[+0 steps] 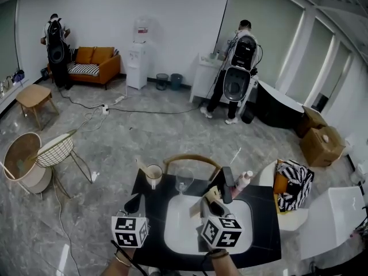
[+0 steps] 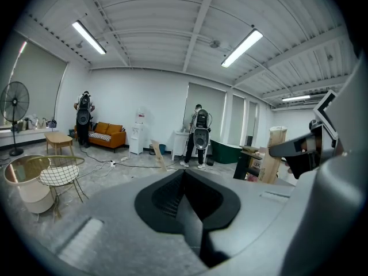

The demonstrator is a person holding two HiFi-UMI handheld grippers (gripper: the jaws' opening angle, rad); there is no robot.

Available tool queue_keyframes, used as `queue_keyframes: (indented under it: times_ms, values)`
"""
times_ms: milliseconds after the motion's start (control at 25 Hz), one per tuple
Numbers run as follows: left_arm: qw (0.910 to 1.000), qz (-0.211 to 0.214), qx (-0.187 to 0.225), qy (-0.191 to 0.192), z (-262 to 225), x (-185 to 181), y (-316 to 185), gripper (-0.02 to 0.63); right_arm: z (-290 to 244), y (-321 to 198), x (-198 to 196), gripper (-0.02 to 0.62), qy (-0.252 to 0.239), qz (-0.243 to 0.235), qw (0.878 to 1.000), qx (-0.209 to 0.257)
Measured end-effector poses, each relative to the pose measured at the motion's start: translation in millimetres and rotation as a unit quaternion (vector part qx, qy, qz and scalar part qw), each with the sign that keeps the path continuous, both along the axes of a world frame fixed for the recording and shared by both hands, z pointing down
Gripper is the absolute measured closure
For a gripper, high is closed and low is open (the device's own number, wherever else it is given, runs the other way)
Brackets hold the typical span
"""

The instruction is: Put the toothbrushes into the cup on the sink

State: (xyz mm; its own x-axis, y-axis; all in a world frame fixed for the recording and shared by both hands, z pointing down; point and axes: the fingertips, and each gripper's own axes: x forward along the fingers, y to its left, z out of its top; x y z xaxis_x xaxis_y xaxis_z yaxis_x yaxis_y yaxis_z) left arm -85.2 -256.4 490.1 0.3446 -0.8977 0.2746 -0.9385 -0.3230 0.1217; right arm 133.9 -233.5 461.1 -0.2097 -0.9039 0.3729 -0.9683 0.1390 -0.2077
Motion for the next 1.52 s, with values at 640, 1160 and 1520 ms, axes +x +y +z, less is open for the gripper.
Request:
queue_keyframes:
  times_ms: [640,1160,1520]
  values:
    - [0.9994,-0.023,-0.026,0.002,23,-16,-9,0.598,-33,-53,1,0.56,0.003,-0.017,0.999,0.034]
    - [0.9992,-0.025,-0.032,-0.003,34,-16,-18,0.597,-48,-91,-1,0.56,-0.004,-0.026,0.998,0.055]
    - [0.9987,-0.031,-0.04,0.0,50,-18,-26,0.597,-44,-113,-4,0.56,-0.009,-0.028,0.997,0.065]
